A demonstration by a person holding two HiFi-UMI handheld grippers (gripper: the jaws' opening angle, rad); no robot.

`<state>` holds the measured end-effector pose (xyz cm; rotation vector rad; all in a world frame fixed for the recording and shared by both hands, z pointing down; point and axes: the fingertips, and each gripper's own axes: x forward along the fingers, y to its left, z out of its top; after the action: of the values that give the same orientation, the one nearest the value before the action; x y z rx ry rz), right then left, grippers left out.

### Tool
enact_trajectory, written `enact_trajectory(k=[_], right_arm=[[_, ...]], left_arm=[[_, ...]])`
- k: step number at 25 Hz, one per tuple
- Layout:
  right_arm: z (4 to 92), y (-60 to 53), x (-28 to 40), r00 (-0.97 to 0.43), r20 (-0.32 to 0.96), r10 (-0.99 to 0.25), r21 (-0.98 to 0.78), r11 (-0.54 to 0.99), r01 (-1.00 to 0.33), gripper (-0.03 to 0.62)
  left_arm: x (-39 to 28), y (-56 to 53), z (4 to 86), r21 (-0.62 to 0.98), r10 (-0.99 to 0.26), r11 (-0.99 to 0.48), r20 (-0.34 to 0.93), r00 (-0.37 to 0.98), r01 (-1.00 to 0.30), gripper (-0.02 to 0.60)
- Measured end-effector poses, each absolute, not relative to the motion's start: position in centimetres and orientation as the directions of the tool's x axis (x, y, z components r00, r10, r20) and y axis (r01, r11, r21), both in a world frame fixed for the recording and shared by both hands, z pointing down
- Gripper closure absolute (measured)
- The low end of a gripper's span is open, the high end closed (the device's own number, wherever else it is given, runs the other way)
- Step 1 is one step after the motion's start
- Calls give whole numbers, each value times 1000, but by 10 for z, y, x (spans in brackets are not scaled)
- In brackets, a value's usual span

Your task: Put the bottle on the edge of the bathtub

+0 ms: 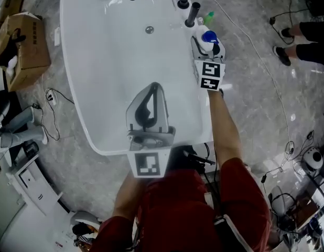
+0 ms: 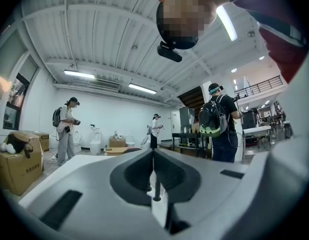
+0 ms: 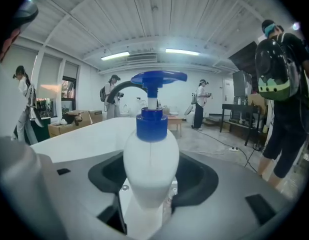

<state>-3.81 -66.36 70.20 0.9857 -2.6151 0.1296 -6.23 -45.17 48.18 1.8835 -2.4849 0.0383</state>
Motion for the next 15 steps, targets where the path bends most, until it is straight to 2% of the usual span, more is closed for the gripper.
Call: enact_trajectory(k=[7,15], right_arm=[[731,-676,-51,-696,381,-609,35,762,-647,324],[732,-685,-55,-697,355,-623,14,749,-662,324]], left_arm=[[-69,-450,497,-4,-960,276,52,-276,-961,566],[-72,-447,510,13,-958,280,71,-278,-960,566]])
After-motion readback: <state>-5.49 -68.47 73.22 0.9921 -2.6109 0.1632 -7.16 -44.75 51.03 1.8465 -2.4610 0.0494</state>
